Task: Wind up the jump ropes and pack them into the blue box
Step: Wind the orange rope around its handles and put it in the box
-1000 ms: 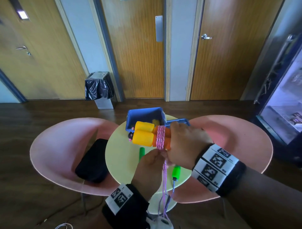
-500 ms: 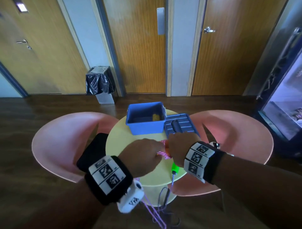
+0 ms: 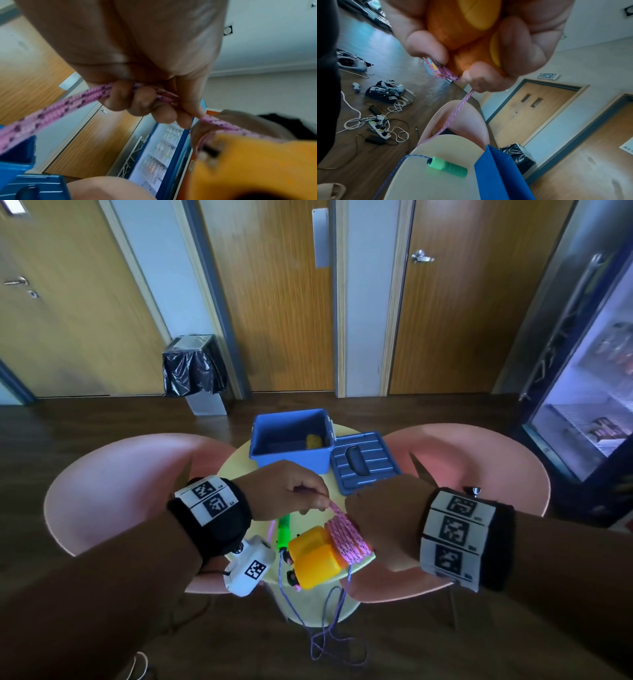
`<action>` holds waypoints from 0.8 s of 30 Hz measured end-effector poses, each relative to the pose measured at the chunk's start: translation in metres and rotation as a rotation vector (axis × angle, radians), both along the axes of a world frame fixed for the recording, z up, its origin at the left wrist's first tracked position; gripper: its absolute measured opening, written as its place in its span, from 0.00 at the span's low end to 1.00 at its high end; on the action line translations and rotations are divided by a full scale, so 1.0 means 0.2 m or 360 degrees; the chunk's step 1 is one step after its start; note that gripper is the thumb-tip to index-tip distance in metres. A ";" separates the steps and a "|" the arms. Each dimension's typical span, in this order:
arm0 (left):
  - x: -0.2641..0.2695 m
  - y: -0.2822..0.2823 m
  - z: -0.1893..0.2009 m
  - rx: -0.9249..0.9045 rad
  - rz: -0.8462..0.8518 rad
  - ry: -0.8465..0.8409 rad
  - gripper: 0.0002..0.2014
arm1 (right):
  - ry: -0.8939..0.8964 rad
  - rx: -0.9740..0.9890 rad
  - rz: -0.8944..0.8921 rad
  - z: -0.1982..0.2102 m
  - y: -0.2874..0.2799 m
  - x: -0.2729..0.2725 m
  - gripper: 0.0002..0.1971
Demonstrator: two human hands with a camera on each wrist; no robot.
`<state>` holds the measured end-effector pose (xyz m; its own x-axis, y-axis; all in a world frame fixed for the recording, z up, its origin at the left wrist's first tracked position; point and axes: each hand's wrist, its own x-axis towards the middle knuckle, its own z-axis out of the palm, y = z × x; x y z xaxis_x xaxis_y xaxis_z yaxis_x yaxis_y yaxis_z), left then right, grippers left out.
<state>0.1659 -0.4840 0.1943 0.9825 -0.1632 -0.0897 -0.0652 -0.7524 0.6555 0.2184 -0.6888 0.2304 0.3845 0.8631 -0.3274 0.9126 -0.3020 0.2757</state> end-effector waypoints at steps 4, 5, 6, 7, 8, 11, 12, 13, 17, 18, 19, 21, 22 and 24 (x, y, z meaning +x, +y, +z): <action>-0.03 -0.01 0.06 -0.0222 0.0091 -0.0142 0.04 | -0.0001 0.0018 -0.0171 0.01 -0.05 0.08 0.07; -0.04 -0.03 0.09 -0.0198 0.0096 -0.0207 0.06 | 0.0001 -0.0002 -0.0219 0.00 -0.05 0.11 0.06; -0.06 -0.04 0.11 -0.0134 0.0066 -0.0279 0.09 | 0.0000 -0.0040 -0.0273 -0.02 -0.06 0.14 0.06; -0.08 -0.07 0.14 -0.0036 -0.0011 -0.0346 0.11 | -0.0014 -0.0066 -0.0313 -0.04 -0.06 0.16 0.06; -0.10 -0.11 0.16 0.0090 -0.0113 -0.0405 0.12 | -0.0042 -0.0081 -0.0332 -0.05 -0.06 0.19 0.07; -0.14 -0.20 0.17 0.0422 -0.0359 -0.0554 0.14 | -0.0067 -0.0165 -0.0396 -0.07 -0.04 0.22 0.08; -0.13 -0.21 0.18 0.0474 -0.0378 -0.0589 0.14 | -0.0061 -0.0188 -0.0418 -0.07 -0.04 0.21 0.06; -0.12 -0.21 0.18 0.0487 -0.0370 -0.0609 0.14 | -0.0050 -0.0188 -0.0404 -0.07 -0.04 0.20 0.03; -0.05 -0.12 0.19 0.0380 -0.0271 -0.0543 0.12 | -0.0022 -0.0282 -0.0331 -0.07 -0.03 0.10 0.07; -0.04 -0.10 0.19 0.0344 -0.0246 -0.0499 0.11 | -0.0023 -0.0305 -0.0299 -0.07 -0.03 0.08 0.09; -0.02 -0.09 0.18 0.0313 -0.0225 -0.0459 0.10 | -0.0013 -0.0275 -0.0234 -0.07 -0.03 0.06 0.11; 0.00 -0.06 0.16 0.0255 -0.0196 -0.0364 0.08 | 0.0021 -0.0176 -0.0107 -0.07 -0.04 0.04 0.10; 0.01 -0.05 0.14 0.0236 -0.0173 -0.0312 0.08 | 0.0034 -0.0130 -0.0083 -0.06 -0.05 0.03 0.11; 0.02 -0.04 0.11 0.0161 -0.0096 -0.0214 0.09 | 0.0034 -0.0043 -0.0040 -0.03 -0.06 0.02 0.12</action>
